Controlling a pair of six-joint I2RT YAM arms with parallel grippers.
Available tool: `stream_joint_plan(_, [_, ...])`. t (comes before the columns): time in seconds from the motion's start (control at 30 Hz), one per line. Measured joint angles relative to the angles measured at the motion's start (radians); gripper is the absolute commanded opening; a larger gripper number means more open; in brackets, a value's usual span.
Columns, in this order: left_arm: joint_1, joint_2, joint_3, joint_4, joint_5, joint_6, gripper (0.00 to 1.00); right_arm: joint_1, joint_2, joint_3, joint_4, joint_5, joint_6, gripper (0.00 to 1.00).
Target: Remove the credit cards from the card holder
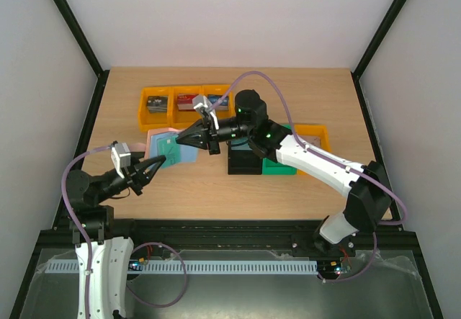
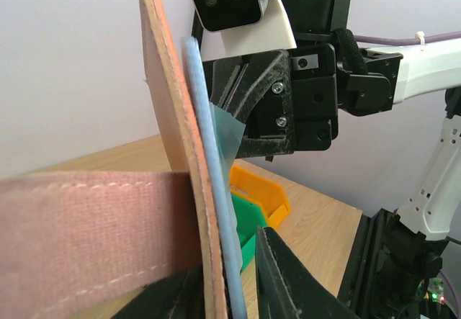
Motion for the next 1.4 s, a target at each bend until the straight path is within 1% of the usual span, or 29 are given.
stream_joint_plan(0.13, [0.0,0.0,0.0,0.0,0.0,-0.003,0.19,-0.001,-0.001,0.0,-0.016,0.0,-0.014,0.02])
stream_joint_plan(0.23, [0.0,0.0,0.0,0.0,0.0,-0.004,0.13,-0.001,-0.002,0.0,-0.021,0.0,-0.018,0.02])
stream_joint_plan(0.33, [0.0,0.0,-0.001,-0.001,-0.003,-0.008,0.03,-0.001,-0.002,0.0,-0.023,-0.003,-0.021,0.02])
stream_joint_plan(0.4, [0.0,0.0,-0.005,-0.001,-0.01,-0.005,0.02,-0.003,-0.005,0.0,-0.026,-0.005,-0.024,0.01])
stream_joint_plan(0.5, [0.0,0.0,-0.005,0.0,-0.012,-0.01,0.02,-0.004,-0.006,0.0,-0.031,-0.01,-0.025,0.03])
stream_joint_plan(0.57, [0.0,0.0,-0.005,0.002,-0.014,-0.012,0.02,-0.005,-0.006,0.0,-0.029,-0.014,-0.014,0.07])
stream_joint_plan(0.67, [0.0,0.0,-0.013,0.029,-0.014,-0.026,0.02,-0.001,-0.006,-0.004,-0.012,-0.005,0.006,0.12])
stream_joint_plan(0.73, [0.0,-0.001,-0.021,0.048,-0.014,-0.041,0.02,0.007,-0.002,-0.005,0.002,0.001,0.02,0.14])
stream_joint_plan(0.8, [0.0,-0.001,-0.025,0.062,-0.018,-0.052,0.02,0.013,0.006,-0.005,0.026,0.009,0.038,0.15])
stream_joint_plan(0.83, [0.0,-0.001,-0.026,0.067,-0.019,-0.056,0.02,0.015,0.009,-0.006,0.034,0.013,0.046,0.14])
stream_joint_plan(0.87, [0.0,-0.001,-0.027,0.072,-0.021,-0.061,0.02,0.017,0.011,-0.006,0.044,0.016,0.051,0.12])
stream_joint_plan(0.9, [0.0,-0.001,-0.027,0.076,-0.022,-0.064,0.02,0.018,0.014,-0.006,0.056,0.019,0.057,0.05])
stream_joint_plan(0.93, [0.0,-0.001,-0.027,0.079,-0.025,-0.066,0.02,0.019,0.016,-0.006,0.069,0.022,0.066,0.02])
stream_joint_plan(1.0, [0.0,-0.002,-0.027,0.082,-0.03,-0.069,0.02,0.019,0.019,-0.01,0.09,0.021,0.085,0.02])
stream_joint_plan(1.03, [0.0,-0.002,-0.027,0.083,-0.035,-0.071,0.05,0.019,0.019,-0.013,0.104,0.017,0.092,0.02])
stream_joint_plan(1.1, [0.0,-0.003,-0.027,0.086,-0.039,-0.077,0.15,0.018,0.019,-0.02,0.126,0.012,0.101,0.02])
stream_joint_plan(1.13, [0.0,-0.003,-0.027,0.088,-0.04,-0.084,0.16,0.017,0.019,-0.023,0.134,0.008,0.104,0.02])
stream_joint_plan(1.27, [0.0,-0.003,-0.03,0.097,-0.039,-0.109,0.17,0.0,0.015,-0.046,0.156,-0.002,0.11,0.02])
stream_joint_plan(1.4, [0.0,-0.003,-0.039,0.097,-0.039,-0.121,0.18,-0.017,-0.002,-0.053,0.099,-0.003,0.063,0.02])
